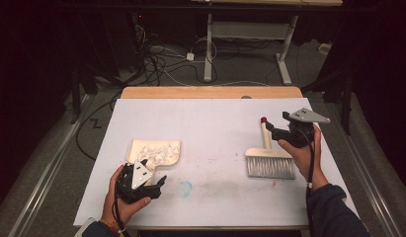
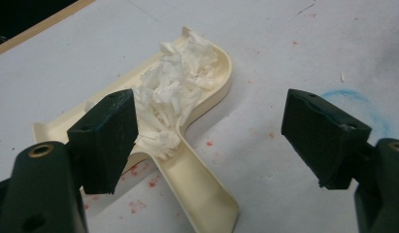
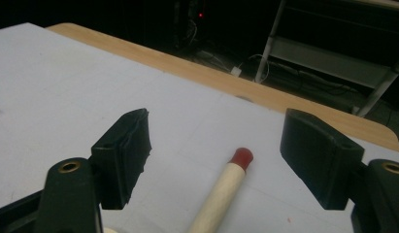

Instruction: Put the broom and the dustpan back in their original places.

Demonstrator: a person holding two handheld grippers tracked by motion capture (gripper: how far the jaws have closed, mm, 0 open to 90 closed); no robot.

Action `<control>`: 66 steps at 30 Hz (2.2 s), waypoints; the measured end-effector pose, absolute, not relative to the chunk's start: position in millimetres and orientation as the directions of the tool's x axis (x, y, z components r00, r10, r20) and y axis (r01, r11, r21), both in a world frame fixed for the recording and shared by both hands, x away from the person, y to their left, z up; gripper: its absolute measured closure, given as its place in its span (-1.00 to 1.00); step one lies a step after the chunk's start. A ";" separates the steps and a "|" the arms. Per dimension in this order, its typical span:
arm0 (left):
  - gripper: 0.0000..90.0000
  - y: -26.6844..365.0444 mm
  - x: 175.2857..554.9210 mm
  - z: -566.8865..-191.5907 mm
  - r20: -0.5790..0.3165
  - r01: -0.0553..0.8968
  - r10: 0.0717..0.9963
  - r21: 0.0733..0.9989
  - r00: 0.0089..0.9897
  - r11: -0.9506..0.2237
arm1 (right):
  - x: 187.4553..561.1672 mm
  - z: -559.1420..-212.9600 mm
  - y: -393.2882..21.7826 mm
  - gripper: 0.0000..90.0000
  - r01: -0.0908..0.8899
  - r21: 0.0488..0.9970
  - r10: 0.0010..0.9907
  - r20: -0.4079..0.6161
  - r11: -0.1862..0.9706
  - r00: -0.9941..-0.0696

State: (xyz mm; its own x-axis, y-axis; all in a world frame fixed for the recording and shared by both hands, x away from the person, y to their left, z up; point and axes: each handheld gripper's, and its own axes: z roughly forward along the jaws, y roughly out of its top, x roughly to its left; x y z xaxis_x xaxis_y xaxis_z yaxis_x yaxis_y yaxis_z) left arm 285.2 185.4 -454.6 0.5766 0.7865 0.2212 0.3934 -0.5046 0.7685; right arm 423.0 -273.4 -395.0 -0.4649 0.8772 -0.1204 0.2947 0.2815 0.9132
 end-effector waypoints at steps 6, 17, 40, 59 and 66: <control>-0.59 184.7 286.1 -458.9 0.205 0.398 0.783 0.769 0.588 -0.500 | 412.8 -393.5 -273.8 -0.64 0.261 0.928 0.891 -0.135 0.267 -0.434; -0.60 179.2 284.7 -457.7 0.207 0.369 0.757 0.774 0.620 -0.514 | 400.1 -386.9 -280.0 -0.64 0.228 0.947 0.881 -0.099 0.227 -0.463; -0.60 173.7 282.5 -457.7 0.238 0.332 0.735 0.775 0.635 -0.537 | 364.2 -369.6 -263.3 -0.62 0.145 0.929 0.826 -0.222 0.341 -0.518; -0.60 171.7 280.5 -456.9 0.252 0.330 0.727 0.763 0.639 -0.555 | 332.4 -369.8 -259.6 -0.60 0.109 0.924 0.787 -0.245 0.367 -0.566; -0.60 171.8 280.1 -455.9 0.259 0.324 0.726 0.764 0.637 -0.557 | 323.8 -375.1 -266.3 -0.60 0.105 0.920 0.783 -0.257 0.378 -0.567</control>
